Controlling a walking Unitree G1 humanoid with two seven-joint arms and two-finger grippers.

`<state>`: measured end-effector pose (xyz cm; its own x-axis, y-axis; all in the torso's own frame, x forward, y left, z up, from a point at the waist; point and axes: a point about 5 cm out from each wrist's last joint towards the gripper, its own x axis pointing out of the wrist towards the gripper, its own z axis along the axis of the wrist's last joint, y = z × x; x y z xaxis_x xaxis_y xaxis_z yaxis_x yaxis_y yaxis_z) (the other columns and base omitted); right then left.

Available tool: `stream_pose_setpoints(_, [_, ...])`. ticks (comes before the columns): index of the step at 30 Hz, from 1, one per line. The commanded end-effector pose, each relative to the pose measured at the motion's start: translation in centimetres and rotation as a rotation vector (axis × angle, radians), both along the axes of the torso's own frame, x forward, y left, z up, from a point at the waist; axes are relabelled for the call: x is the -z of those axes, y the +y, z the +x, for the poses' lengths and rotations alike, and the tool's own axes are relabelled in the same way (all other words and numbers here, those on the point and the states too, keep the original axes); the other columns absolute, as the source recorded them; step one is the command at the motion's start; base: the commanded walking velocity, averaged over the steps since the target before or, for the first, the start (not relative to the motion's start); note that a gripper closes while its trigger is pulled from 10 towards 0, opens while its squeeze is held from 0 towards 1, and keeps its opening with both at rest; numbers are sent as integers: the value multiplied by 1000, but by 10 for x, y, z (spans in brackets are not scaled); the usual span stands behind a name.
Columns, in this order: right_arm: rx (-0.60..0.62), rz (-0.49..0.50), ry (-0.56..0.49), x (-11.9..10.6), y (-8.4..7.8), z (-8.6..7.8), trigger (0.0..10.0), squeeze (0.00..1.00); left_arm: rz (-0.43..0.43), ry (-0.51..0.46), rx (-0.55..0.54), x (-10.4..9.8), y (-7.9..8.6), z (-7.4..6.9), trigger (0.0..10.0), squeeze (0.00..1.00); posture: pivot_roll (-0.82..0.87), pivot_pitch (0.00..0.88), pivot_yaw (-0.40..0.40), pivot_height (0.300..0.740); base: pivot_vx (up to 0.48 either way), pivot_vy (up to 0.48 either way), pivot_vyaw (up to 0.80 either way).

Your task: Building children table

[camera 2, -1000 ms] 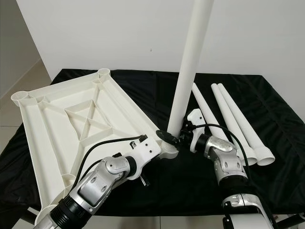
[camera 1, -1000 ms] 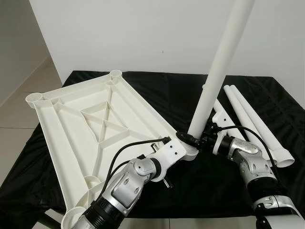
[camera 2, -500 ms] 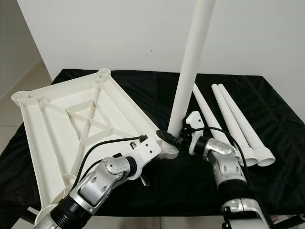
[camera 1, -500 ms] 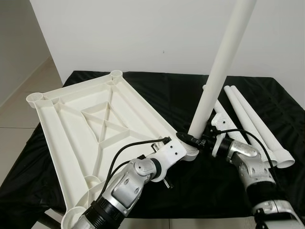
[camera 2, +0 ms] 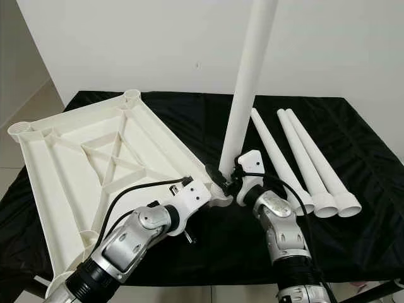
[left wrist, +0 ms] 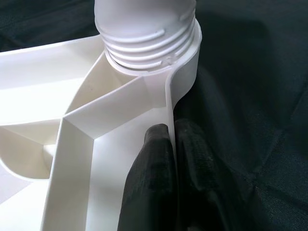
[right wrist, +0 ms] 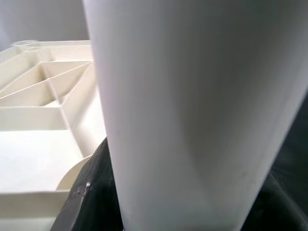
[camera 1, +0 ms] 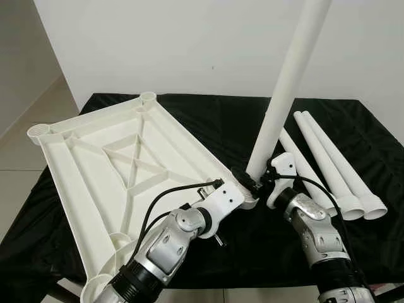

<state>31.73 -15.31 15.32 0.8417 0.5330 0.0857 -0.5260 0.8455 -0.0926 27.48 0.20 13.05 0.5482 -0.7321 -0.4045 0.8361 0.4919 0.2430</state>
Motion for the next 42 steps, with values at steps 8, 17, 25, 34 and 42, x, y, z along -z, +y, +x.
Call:
stream_pose_setpoints(8, [190, 98, 6, 1, 29, -6, 10000, 0, 7, 5, 20, 6, -2, -3, 10000, 0, -123, 37, 14, 740, 0, 0, 0])
stream_pose_setpoints(17, [409, 117, -2, 2, 39, -13, 10000, 0, 7, 0, 23, 7, -4, -3, 10000, 0, -125, 18, 7, 740, 0, 0, 0])
stream_pose_setpoints(25, [472, 153, 9, 0, 44, -16, 10000, 0, 12, -10, 24, 5, -2, 0, 10000, 0, -123, 9, 9, 740, 0, 0, 0])
stream_pose_setpoints(34, [478, 175, 10, -2, 40, -16, 10000, 1000, 14, -10, 30, 6, -2, -2, 10000, 0, -124, 7, 7, 740, 0, 0, 0])
stream_pose_setpoints(42, [488, 196, -43, -9, 24, -19, 10000, 1000, 14, -8, 34, 7, -3, -3, 10000, 0, -128, 12, 9, 740, 0, 0, 0])
